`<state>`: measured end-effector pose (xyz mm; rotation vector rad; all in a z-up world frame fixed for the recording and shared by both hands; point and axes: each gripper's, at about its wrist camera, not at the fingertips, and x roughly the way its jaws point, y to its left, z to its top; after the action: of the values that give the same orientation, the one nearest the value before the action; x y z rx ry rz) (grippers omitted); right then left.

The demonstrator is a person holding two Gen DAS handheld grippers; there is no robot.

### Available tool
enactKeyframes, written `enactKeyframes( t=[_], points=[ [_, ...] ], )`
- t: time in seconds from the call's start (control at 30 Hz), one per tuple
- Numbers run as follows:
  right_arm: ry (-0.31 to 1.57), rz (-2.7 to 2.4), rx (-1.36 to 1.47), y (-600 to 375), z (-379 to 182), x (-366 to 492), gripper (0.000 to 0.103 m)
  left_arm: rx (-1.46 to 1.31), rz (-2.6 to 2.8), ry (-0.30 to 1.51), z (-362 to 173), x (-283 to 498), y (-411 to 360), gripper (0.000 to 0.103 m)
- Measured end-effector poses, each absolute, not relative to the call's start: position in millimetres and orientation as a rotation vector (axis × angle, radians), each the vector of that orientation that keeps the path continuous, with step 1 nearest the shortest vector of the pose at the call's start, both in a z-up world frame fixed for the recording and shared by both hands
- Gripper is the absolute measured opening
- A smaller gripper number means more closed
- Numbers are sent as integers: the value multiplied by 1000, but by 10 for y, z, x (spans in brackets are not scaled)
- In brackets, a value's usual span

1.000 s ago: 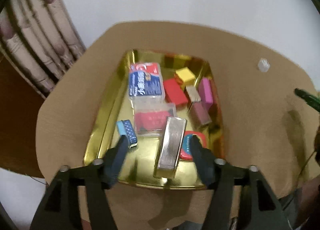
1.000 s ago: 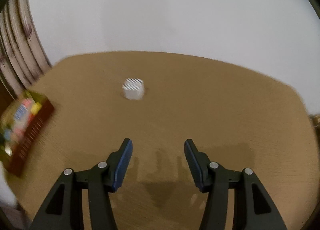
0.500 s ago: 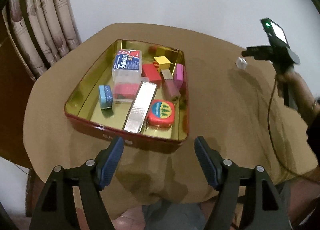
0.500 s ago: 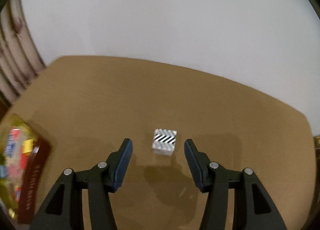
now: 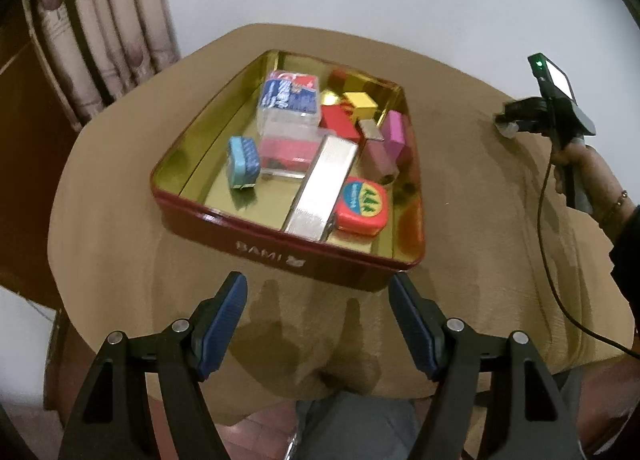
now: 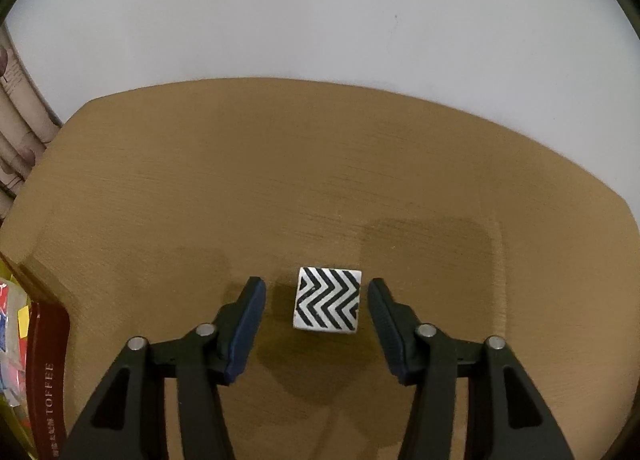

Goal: Organize rigid objects
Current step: 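Grasp the black-and-white chevron cube with the right gripper and lift it, then lower the chevron cube into the gold tin and open the right gripper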

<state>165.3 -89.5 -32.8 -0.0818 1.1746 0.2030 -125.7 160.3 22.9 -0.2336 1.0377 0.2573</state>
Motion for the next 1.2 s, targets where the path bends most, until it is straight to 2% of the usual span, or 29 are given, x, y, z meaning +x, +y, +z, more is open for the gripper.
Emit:
enactKeyframes(
  t=[0.2, 0.33, 0.67, 0.93, 1.2],
  points=[
    [1145, 265, -89, -904, -217, 1482, 30, -238, 317, 995, 307, -1453, 1640, 70],
    [1103, 408, -26, -886, 166, 1151, 30, -235, 383, 974, 301, -1609, 1662, 72],
    [1096, 865, -11, 319, 1048, 270, 30, -244, 494, 1022, 59, -1891, 1774, 74],
    [1192, 1102, -67, 1566, 823, -537, 30, -278, 517, 1013, 7, -1991, 1958, 74],
    [1314, 1099, -122, 1879, 420, -568, 30, -277, 505, 1019, -33, -1994, 1960, 74]
  ],
)
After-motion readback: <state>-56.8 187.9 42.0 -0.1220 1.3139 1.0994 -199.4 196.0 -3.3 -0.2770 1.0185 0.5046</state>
